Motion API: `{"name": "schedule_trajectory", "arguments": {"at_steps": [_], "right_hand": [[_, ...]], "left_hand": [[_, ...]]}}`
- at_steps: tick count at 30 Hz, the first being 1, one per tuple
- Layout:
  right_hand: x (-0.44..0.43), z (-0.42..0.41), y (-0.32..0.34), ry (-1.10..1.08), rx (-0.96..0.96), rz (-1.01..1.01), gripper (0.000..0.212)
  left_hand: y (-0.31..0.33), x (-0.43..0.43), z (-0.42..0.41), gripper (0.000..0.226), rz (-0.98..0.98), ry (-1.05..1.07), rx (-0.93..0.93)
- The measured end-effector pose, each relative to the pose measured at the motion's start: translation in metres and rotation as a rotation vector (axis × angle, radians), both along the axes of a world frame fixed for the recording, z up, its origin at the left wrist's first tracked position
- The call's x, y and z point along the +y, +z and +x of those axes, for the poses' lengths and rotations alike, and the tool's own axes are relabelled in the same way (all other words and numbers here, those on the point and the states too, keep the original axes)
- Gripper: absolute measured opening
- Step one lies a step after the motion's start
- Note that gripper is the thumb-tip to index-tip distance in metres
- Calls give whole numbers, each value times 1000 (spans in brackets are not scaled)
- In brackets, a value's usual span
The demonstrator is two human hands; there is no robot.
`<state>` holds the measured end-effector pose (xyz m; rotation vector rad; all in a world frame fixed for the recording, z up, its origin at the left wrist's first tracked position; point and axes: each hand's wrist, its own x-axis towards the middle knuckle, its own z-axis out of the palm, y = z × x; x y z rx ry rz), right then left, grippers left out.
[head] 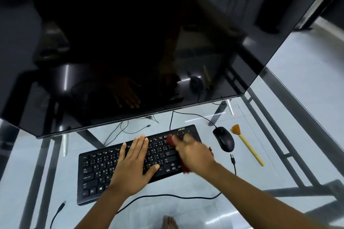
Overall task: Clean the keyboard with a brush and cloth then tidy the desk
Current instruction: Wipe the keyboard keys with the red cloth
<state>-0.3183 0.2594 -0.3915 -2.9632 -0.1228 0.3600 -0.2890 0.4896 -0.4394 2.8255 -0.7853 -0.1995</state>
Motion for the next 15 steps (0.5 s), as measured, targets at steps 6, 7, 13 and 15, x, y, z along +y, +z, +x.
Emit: {"name": "schedule_trajectory", "arguments": {"at_steps": [6, 7, 13, 15], "right_hand": [[-33, 16, -4, -237, -161, -127, 43], [-35, 18, -5, -310, -161, -146, 42], [14, -7, -6, 80, 2, -2, 51], [-5, 4, -9, -59, -64, -42, 45]], "left_hand": [[2, 1, 0, 87, -44, 8, 9], [2, 1, 0, 87, -44, 7, 13], [2, 1, 2, 89, -60, 10, 31], [3, 1, 2, 89, -57, 7, 33]]}}
